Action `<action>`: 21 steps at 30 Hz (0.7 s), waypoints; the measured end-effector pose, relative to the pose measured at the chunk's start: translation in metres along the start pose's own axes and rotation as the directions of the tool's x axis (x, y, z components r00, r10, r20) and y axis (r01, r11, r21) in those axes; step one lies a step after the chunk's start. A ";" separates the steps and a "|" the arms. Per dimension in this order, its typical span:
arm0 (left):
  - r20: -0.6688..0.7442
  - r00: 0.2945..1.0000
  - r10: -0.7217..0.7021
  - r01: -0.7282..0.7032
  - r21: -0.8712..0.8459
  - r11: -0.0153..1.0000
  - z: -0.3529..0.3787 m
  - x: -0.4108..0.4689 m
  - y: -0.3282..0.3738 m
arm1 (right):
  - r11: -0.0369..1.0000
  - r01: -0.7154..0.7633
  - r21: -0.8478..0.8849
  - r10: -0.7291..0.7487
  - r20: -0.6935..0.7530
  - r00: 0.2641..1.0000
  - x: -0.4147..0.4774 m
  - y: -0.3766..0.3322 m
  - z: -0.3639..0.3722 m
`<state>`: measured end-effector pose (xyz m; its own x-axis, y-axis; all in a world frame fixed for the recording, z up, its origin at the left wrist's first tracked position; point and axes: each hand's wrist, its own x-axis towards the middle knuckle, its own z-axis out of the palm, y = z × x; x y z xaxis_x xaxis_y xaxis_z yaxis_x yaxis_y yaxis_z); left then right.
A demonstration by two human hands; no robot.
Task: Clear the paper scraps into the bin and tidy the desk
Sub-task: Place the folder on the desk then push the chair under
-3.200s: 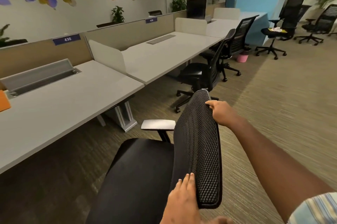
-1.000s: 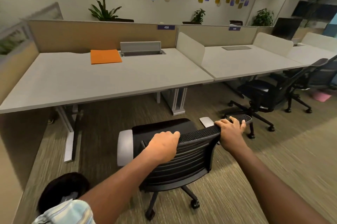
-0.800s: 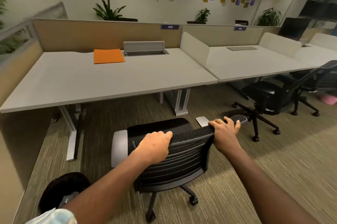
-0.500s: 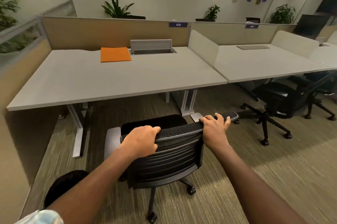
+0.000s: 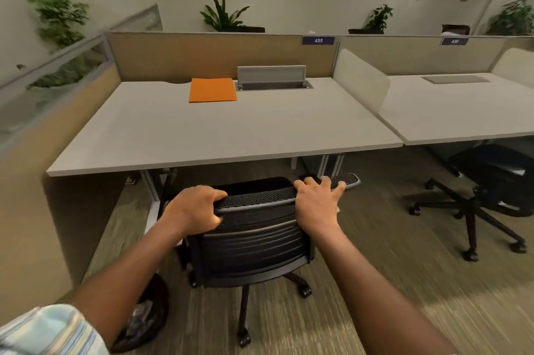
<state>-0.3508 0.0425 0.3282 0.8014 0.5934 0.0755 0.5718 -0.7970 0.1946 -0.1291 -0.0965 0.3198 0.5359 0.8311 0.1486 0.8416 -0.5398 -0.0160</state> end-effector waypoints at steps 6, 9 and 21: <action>-0.010 1.000 -0.022 0.022 -0.017 1.000 -0.003 0.024 -0.037 | 0.999 0.034 0.039 -0.033 -0.025 0.999 0.037 -0.023 0.010; -0.004 0.999 -0.043 0.043 -0.016 0.999 -0.006 0.036 -0.054 | 0.997 0.064 0.050 -0.063 -0.024 0.998 0.056 -0.032 0.011; 0.007 0.998 -0.059 0.059 -0.032 0.998 -0.012 0.080 -0.104 | 0.985 0.144 0.092 -0.143 -0.021 0.990 0.113 -0.057 0.022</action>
<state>-0.3483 0.1740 0.3262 0.7675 0.6385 0.0566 0.6122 -0.7564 0.2304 -0.1151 0.0317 0.3163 0.4085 0.8968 0.1700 0.9127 -0.3995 -0.0855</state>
